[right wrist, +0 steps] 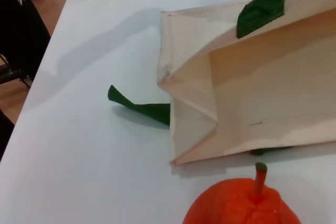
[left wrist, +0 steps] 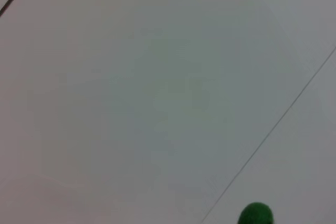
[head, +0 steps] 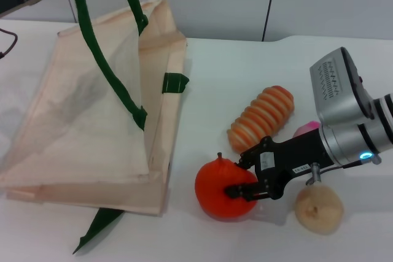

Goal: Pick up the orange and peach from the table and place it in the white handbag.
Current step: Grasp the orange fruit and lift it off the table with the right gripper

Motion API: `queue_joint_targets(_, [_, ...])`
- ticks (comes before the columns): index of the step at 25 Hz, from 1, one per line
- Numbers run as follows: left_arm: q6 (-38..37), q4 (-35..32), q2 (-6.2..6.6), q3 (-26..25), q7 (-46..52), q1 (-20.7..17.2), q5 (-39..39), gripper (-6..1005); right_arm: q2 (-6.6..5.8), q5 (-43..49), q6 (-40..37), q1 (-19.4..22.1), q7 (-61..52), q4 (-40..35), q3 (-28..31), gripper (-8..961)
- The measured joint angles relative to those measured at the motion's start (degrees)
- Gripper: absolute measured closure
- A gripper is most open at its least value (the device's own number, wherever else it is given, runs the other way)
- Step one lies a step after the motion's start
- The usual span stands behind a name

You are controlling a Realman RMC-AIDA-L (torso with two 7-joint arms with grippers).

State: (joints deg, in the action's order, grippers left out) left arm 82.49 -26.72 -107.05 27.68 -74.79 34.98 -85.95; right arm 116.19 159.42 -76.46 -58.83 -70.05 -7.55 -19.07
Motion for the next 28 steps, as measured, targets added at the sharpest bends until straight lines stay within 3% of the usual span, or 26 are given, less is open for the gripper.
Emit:
queue_joint_targets(9, [0.24,0.0,0.0,0.0,0.03,0.0,0.0,871,-0.1,0.02,-0.43,-0.06,-1.85,-0.74,0.0,553])
queue_joint_targets(17, [0.86,0.0,0.0,0.0,0.23,0.0,-0.48,871,-0.09,-1.13,-7.5,0.8,-1.78,-5.59,0.89,608])
queue_joint_targets(28, [2.62,0.0,-0.41,0.03,-0.09,0.84,-0.62,871,-0.06,-11.17,-17.68,1.29,-0.09,-14.85,0.97,708])
